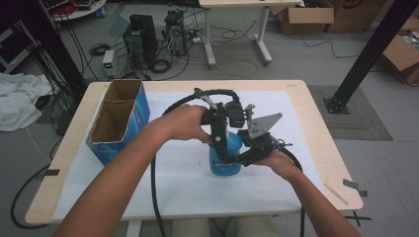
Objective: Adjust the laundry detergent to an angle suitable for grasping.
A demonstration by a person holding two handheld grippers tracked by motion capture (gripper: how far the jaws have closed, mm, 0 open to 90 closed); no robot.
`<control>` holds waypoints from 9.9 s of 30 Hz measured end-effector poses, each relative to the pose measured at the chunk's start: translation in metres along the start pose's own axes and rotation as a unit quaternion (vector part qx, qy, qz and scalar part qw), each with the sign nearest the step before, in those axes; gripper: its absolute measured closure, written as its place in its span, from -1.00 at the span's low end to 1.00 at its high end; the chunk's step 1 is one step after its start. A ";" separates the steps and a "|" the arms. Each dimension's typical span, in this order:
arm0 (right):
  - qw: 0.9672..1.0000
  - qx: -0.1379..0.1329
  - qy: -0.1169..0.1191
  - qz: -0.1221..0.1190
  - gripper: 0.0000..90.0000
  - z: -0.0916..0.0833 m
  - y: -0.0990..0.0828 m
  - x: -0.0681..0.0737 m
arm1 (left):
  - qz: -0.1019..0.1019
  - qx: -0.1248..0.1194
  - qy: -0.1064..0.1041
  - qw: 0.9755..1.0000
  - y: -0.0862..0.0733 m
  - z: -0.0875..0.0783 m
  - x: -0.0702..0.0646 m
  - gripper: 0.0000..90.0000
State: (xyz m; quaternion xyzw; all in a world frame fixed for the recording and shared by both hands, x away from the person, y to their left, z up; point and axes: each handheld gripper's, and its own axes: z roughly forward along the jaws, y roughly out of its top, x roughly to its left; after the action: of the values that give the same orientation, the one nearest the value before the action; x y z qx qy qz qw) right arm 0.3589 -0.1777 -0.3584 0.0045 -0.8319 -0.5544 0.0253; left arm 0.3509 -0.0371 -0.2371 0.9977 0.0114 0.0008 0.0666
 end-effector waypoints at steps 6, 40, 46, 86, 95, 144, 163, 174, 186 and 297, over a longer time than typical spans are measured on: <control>1.000 0.000 0.000 0.002 -0.02 0.000 0.001 0.000 | 0.001 -0.002 -0.002 1.000 -0.001 0.001 0.000 -0.47; 1.000 0.003 0.004 0.002 -0.02 0.003 0.001 0.000 | 0.007 -0.010 -0.002 1.000 -0.003 0.000 0.000 -0.17; 1.000 0.005 0.006 0.002 -0.02 0.003 0.001 0.001 | 0.009 -0.008 -0.002 1.000 -0.003 0.000 -0.001 -0.16; 0.951 0.227 -0.150 0.145 -0.65 -0.139 -0.029 0.005 | -0.282 -0.024 0.079 0.956 -0.050 -0.032 0.050 -0.15; 0.927 0.308 -0.155 0.149 -0.64 -0.150 -0.022 0.008 | -0.351 -0.025 0.091 0.932 -0.060 -0.041 0.060 -0.15; 0.920 0.338 -0.147 0.134 -0.64 -0.159 -0.017 0.005 | -0.626 -0.069 0.146 0.763 -0.137 -0.151 0.087 -0.15; 0.921 0.335 -0.148 0.132 -0.64 -0.157 -0.014 0.004 | -0.652 -0.073 0.163 0.737 -0.204 -0.176 0.064 -0.15; 0.921 0.334 -0.149 0.133 -0.64 -0.155 -0.013 0.004 | -0.661 -0.062 0.176 0.727 -0.237 -0.170 0.053 -0.15; 0.921 0.333 -0.151 0.132 -0.64 -0.157 -0.014 0.005 | -0.660 -0.064 0.168 0.730 -0.260 -0.135 0.053 -0.15; 0.919 0.336 -0.149 0.144 -0.64 -0.155 -0.022 0.011 | -0.584 -0.135 0.158 0.785 -0.243 -0.094 0.048 -0.58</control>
State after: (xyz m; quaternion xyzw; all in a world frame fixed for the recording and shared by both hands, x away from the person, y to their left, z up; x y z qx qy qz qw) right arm 0.3548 -0.3300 -0.3191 -0.1895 -0.9549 -0.2274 -0.0226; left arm 0.3926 0.2172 -0.1768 0.7673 0.6016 0.1213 0.1859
